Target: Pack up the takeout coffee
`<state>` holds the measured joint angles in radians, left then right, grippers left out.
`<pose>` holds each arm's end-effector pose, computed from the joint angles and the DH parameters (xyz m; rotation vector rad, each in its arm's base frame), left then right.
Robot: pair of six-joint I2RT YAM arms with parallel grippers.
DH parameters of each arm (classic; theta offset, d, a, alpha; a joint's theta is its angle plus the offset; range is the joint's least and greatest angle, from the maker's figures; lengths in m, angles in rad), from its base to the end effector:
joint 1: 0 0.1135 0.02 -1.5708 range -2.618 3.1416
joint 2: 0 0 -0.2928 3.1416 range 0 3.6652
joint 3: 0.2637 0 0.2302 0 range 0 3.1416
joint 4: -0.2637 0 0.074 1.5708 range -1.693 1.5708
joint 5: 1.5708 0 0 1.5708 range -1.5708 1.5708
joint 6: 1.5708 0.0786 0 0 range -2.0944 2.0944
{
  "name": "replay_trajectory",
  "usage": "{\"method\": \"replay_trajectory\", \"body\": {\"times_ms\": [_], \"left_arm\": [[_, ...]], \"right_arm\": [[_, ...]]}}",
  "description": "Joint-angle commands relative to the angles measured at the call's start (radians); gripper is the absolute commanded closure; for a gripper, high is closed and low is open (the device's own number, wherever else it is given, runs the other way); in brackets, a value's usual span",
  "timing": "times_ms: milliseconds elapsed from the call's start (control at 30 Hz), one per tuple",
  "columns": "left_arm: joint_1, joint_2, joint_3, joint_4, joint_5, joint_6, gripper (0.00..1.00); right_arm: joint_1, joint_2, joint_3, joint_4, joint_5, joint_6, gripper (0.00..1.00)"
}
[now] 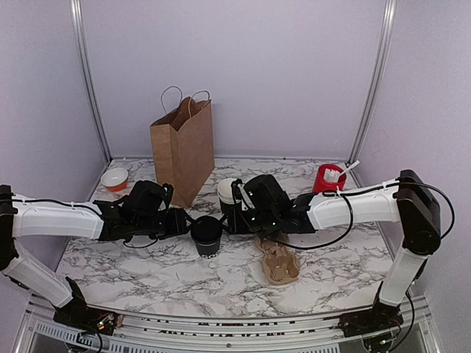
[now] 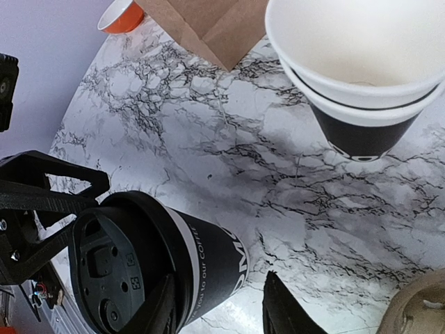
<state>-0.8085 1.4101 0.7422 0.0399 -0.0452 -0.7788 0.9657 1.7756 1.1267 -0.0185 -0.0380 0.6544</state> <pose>0.2154 -0.2205 0.2224 0.0078 2.3267 -0.8086 0.2323 0.3411 0.2193 -0.3942 2.3691 0.8754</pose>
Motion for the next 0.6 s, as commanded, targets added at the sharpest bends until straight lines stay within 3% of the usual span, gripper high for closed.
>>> {"method": "replay_trajectory", "body": {"times_ms": [0,567], "left_arm": [[-0.004,0.057,-0.039,-0.124,0.027,0.011,0.43],[-0.003,0.063,0.163,-0.206,-0.019,0.101,0.41]], "right_arm": [[0.055,0.053,-0.051,-0.156,-0.06,0.007,0.6],[0.064,-0.062,0.021,-0.2,0.043,0.032,0.56]]}}
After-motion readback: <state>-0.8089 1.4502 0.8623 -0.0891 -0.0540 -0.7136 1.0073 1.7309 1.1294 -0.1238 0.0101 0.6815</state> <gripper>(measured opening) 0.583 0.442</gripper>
